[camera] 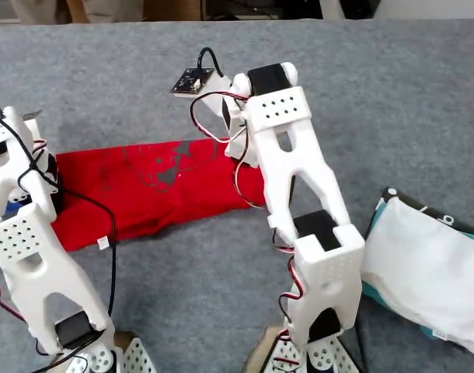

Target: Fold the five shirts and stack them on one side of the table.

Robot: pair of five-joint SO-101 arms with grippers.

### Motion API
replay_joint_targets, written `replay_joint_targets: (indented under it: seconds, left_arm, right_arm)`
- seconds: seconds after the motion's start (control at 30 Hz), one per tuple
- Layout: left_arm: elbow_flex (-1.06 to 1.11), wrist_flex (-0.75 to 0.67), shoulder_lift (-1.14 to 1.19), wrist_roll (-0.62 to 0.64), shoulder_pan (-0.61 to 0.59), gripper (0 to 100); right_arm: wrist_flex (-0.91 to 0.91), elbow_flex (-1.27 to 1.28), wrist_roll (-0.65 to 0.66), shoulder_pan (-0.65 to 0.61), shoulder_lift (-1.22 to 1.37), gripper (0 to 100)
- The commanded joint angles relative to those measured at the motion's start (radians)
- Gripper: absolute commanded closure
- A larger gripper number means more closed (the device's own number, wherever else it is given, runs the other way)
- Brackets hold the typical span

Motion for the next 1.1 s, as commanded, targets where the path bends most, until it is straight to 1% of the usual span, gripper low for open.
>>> replay_joint_targets:
  seconds: [0.0, 0.07, 0.2, 0.33, 0.43, 0.5, 0.57, 0.73, 0.8, 0.9, 1.0, 1.07]
  left_arm:
    - [-0.077, 0.052, -0.058, 0.025, 0.014, 98]
    - [-0.101, 0.075, -0.108, 0.025, 0.040, 98]
    - [-0.072, 0.075, -0.266, 0.029, 0.127, 98]
    - [0.061, 0.074, -0.430, 0.031, 0.292, 98]
    - [0.155, 0.072, -0.512, 0.031, 0.416, 98]
    - [0.180, 0.072, -0.549, 0.049, 0.483, 98]
    - [0.169, 0.072, -0.572, 0.094, 0.537, 98]
    - [0.084, 0.072, -0.591, 0.143, 0.674, 98]
    - [0.049, 0.072, -0.591, 0.167, 0.735, 98]
    - [-0.006, 0.072, -0.585, 0.215, 0.818, 98]
    - [-0.080, 0.072, -0.562, 0.252, 0.888, 98]
    - [-0.133, 0.072, -0.532, 0.272, 0.936, 98]
  right_arm:
    - [0.011, -0.008, -0.037, 0.051, -0.117, 99.5]
    - [0.012, 0.002, -0.038, 0.094, -0.159, 99.5]
    - [0.012, 0.048, -0.032, 0.237, -0.243, 99.5]
    - [0.000, 0.165, 0.003, 0.361, -0.332, 99.5]
    - [-0.087, 0.306, -0.003, 0.432, -0.410, 99.5]
    - [-0.187, 0.432, -0.012, 0.446, -0.466, 99.5]
    - [-0.336, 0.575, -0.072, 0.444, -0.509, 99.4]
    - [-0.904, 0.960, -0.290, 0.440, -0.518, 99.3]
    - [-1.065, 1.067, -0.370, 0.441, -0.518, 99.3]
    - [-1.224, 1.175, -0.450, 0.464, -0.518, 99.3]
    - [-1.381, 1.259, -0.468, 0.509, -0.499, 99.3]
    - [-1.427, 1.267, -0.468, 0.524, -0.490, 99.3]
